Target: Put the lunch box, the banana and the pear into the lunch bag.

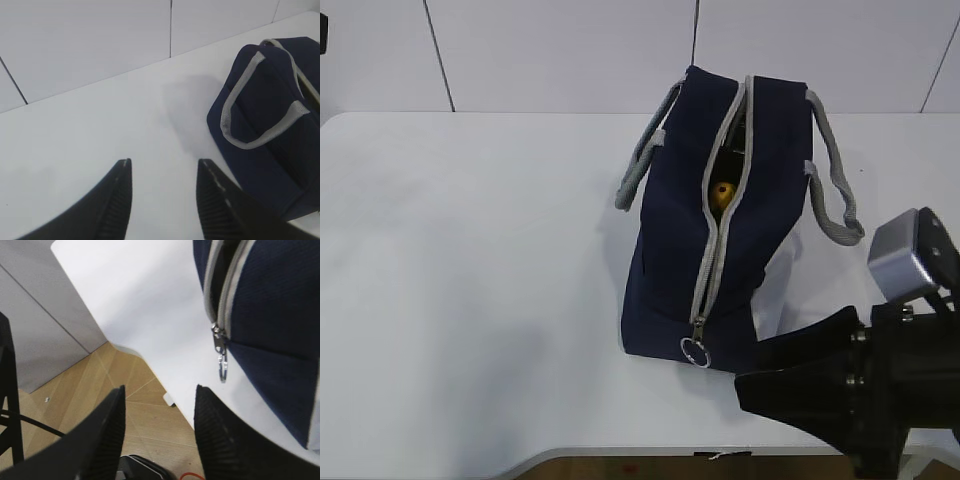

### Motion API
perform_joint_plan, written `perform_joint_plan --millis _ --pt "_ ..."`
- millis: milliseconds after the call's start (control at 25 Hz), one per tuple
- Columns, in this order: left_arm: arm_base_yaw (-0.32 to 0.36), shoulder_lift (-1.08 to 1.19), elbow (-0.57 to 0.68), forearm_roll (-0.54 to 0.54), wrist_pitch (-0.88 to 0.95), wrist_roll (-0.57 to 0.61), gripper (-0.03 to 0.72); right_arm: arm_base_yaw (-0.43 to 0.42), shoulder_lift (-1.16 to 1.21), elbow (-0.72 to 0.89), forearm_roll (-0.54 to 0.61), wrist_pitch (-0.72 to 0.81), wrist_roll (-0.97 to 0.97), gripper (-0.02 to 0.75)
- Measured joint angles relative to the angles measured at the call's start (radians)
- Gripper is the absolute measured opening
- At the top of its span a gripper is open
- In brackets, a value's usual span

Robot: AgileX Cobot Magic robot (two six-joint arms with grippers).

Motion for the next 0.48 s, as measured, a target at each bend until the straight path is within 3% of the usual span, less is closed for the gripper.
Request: perform_joint_plan --millis 480 --pt "0.000 0.006 0.000 0.002 -0.003 0.000 0.321 0.000 0.199 0.000 0.131 0.052 -0.274 0.368"
